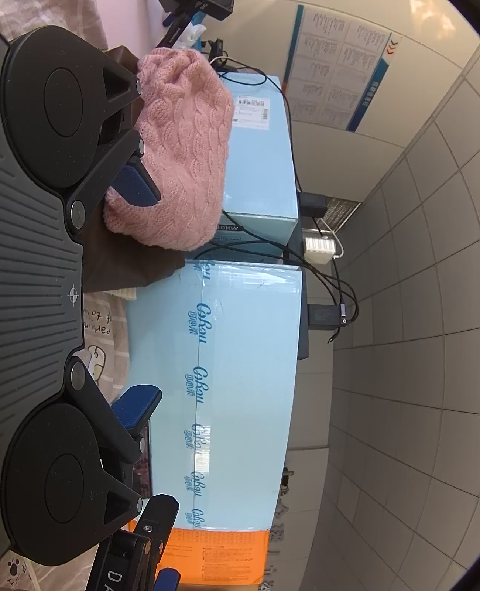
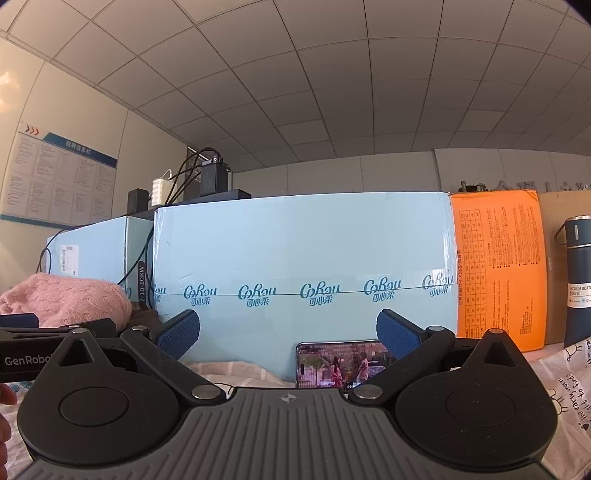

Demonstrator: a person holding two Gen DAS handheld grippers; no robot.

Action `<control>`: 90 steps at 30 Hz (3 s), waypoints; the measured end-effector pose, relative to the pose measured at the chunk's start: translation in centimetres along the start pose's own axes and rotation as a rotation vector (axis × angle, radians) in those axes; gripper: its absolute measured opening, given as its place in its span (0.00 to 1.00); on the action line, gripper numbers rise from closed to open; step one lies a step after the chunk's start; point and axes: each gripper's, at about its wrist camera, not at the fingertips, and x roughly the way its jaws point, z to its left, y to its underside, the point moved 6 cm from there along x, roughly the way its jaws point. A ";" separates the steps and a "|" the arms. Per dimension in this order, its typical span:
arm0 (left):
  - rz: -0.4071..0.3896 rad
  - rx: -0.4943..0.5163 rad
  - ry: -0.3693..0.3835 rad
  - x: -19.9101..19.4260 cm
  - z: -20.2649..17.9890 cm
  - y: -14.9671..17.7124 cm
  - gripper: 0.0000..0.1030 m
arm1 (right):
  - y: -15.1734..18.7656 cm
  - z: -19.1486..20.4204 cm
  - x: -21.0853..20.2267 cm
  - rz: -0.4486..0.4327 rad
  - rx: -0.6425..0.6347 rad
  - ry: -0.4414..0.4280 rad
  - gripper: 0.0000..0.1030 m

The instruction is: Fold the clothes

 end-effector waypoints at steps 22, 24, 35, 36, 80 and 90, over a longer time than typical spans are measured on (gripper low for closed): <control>-0.087 -0.017 0.042 -1.1 -0.4 -1.0 1.00 | -2.7 -1.3 -2.3 -0.076 0.010 -0.003 1.00; -0.093 -0.002 0.077 -1.4 -1.2 -1.2 1.00 | -3.3 -2.4 -3.1 -0.080 0.010 0.014 1.00; -0.196 0.119 0.366 -2.3 -11.8 -4.9 1.00 | -4.1 -14.5 -7.9 -0.024 0.039 0.292 1.00; -0.204 0.135 0.394 -2.2 -13.1 -5.0 1.00 | -4.2 -15.8 -8.4 -0.022 0.045 0.323 1.00; 0.917 -0.512 1.097 9.4 -50.2 10.1 0.36 | 1.8 -44.0 -6.7 0.476 0.328 0.522 0.42; 0.924 -0.564 1.098 10.0 -50.0 10.6 0.34 | 3.7 -44.2 -3.3 0.598 0.144 0.592 0.54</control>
